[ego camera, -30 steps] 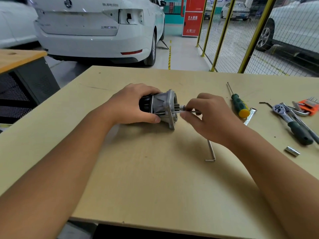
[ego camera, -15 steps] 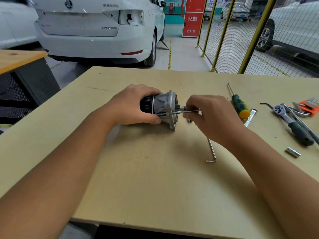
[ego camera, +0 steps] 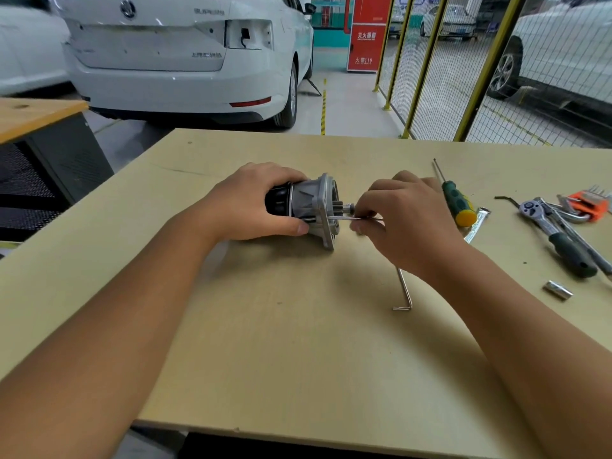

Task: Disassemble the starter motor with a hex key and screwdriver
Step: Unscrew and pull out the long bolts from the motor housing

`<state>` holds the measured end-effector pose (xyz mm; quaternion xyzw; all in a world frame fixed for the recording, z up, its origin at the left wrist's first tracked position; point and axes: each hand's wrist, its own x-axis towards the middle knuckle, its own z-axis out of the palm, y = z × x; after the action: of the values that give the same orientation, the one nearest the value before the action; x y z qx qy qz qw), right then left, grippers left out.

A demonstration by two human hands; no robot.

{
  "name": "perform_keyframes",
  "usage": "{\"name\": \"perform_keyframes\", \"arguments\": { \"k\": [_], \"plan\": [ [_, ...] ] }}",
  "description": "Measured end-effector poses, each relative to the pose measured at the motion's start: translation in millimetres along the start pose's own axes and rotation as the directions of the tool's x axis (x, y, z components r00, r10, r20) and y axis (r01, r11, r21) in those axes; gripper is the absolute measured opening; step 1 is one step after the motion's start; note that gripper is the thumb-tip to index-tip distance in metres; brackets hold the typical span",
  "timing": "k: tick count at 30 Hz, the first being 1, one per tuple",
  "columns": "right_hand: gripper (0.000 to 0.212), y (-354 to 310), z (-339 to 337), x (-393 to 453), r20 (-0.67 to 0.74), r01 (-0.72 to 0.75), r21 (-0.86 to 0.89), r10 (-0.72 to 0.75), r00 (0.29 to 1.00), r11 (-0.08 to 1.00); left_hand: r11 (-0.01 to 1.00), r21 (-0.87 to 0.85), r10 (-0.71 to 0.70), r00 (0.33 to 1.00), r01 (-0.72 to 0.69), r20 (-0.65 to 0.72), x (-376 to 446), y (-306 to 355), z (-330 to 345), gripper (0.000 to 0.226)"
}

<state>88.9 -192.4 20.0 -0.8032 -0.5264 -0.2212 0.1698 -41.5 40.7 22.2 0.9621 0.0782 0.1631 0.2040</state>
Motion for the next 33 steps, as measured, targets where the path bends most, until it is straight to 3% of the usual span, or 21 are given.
{"name": "perform_keyframes", "arguments": {
  "k": [9, 14, 18, 20, 25, 30, 33],
  "plan": [
    [0.023, 3, 4, -1, 0.068, -0.041, 0.323, 0.02, 0.997, 0.946, 1.0, 0.003, -0.001, 1.0, 0.001, 0.001, 2, -2, 0, 0.08],
    [0.016, 6, 7, -1, 0.124, -0.054, 0.277, 0.021, 0.992, 0.959, 1.0, 0.001, -0.001, 1.0, 0.001, 0.003, 1, -1, 0, 0.081],
    [0.013, 5, 3, -1, 0.014, -0.033, 0.086, 0.032, 0.999, 0.996, 1.0, -0.006, 0.009, 1.0, -0.009, 0.001, 1, -1, 0, 0.076],
    [0.012, 5, 1, 0, -0.006, -0.028, 0.073, 0.028, 1.0, 0.997, 1.0, -0.007, 0.01, 1.0, -0.01, -0.005, 1, -2, 1, 0.076],
    [0.009, 9, 4, 1, 0.094, 0.014, 0.295, -0.043, 0.995, 0.956, 1.0, 0.012, 0.022, 0.999, -0.021, -0.031, 1, -6, 6, 0.082],
    [0.022, 18, 2, 15, 0.15, 0.069, 0.208, -0.101, 0.983, 0.976, 0.999, 0.044, 0.019, 0.999, -0.017, -0.049, 9, -10, 6, 0.079],
    [0.024, 17, 0, 32, 0.202, 0.105, 0.054, -0.114, 0.973, 0.993, 0.998, 0.056, -0.006, 0.999, 0.008, -0.038, 14, -12, 4, 0.083]
  ]
}}
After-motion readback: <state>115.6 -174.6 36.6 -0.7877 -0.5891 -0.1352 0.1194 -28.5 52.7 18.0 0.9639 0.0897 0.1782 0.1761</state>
